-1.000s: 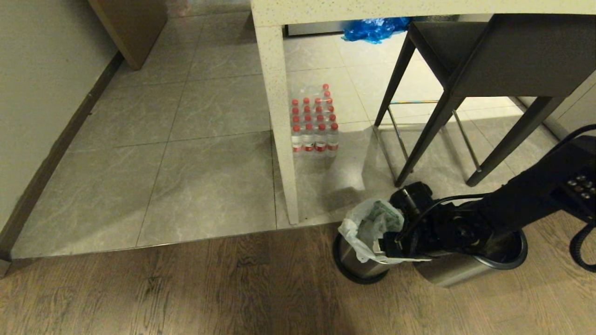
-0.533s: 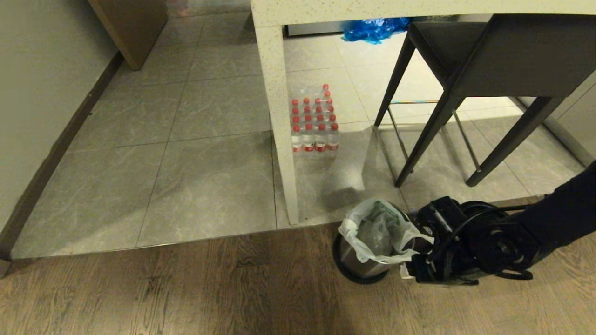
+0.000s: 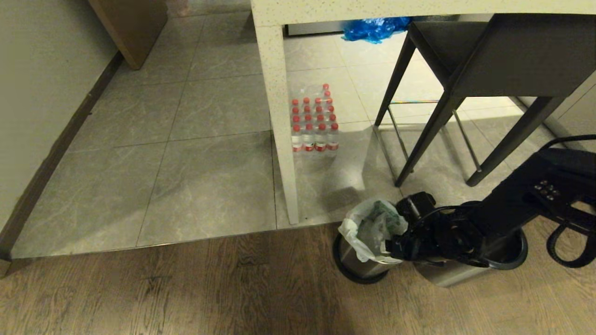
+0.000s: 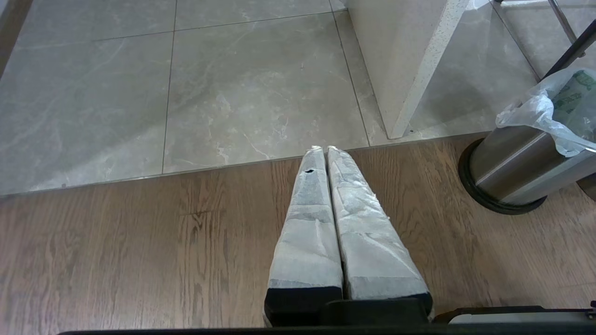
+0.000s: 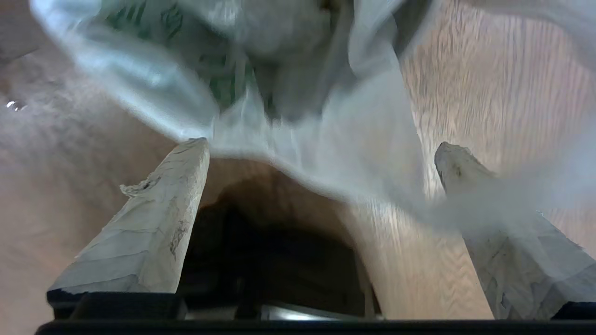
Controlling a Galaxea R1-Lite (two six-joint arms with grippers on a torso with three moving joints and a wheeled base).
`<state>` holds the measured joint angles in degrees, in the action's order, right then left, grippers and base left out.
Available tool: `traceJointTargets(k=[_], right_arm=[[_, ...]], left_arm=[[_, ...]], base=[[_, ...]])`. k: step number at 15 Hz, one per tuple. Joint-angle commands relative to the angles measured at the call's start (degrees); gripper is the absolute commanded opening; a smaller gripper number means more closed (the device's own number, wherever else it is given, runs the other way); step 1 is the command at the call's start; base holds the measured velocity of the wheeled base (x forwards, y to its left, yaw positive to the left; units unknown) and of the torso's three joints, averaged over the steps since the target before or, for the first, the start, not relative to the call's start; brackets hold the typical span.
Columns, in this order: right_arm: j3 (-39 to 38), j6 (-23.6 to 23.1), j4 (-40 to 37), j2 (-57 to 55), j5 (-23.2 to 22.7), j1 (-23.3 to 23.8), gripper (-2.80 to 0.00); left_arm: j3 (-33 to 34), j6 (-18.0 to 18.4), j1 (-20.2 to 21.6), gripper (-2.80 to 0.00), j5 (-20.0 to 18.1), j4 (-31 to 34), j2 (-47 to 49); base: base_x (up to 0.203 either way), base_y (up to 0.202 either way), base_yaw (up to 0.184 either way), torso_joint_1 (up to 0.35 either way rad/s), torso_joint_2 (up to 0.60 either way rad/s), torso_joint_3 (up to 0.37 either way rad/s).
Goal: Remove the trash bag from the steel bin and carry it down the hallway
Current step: Pick up the trash bag
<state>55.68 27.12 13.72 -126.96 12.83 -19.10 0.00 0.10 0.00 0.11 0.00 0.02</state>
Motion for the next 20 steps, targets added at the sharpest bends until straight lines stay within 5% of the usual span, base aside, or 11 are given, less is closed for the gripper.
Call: traceJointTargets(k=[1,20], right_arm=[[2.9,0.1,0.5,-4.1,0.5,-0.1,0.00],[26.1,1.2,3.0,-15.3,-5.7,-1.7,0.00]], left_arm=[[0.0,0.0,0.0,-2.80,0.0,0.0,0.1],[0.0,0.0,0.0,-2.80,0.0,0.0,0.1]], base=[[0.000,0.000,0.000,0.000,0.00,0.000],[0.000,0.000,0.000,0.000,0.00,0.000]])
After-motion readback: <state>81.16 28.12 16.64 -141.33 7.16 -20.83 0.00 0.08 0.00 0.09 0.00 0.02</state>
